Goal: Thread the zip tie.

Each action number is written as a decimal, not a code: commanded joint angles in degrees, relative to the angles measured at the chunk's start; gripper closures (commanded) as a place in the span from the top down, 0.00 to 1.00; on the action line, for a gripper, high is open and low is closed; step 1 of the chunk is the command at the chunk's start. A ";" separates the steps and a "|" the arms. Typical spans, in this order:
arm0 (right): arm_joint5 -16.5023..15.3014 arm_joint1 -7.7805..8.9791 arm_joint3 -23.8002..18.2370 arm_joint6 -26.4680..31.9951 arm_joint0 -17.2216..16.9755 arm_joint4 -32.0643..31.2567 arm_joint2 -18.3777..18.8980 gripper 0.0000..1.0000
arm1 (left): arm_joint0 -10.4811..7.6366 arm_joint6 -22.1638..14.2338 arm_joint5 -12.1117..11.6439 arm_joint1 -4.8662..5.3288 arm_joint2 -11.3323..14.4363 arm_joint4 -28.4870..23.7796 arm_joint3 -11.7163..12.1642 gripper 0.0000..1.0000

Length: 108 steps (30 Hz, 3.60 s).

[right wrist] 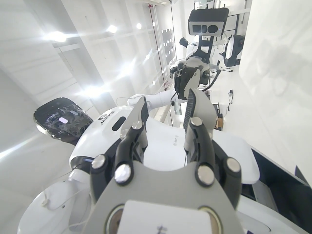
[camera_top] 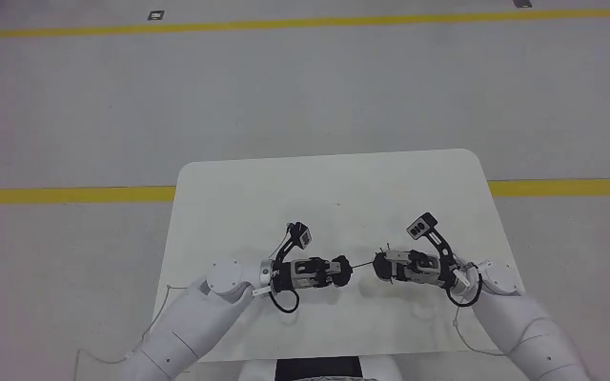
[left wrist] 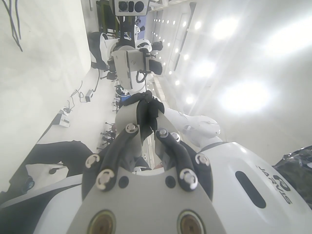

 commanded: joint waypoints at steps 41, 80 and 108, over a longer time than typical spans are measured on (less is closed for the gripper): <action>0.00 0.09 1.76 0.00 1.78 0.36 -2.23 0.00 | 0.00 0.00 0.00 0.00 0.00 0.00 0.00 0.00; 0.44 -2.41 1.17 -1.64 1.28 0.00 -2.63 0.00 | -0.20 4.30 1.74 0.15 1.86 2.70 -2.99 1.00; 0.46 -3.07 -1.01 -2.86 0.08 -4.06 -1.17 0.00 | -0.37 4.95 1.21 0.58 2.51 1.70 -3.06 0.20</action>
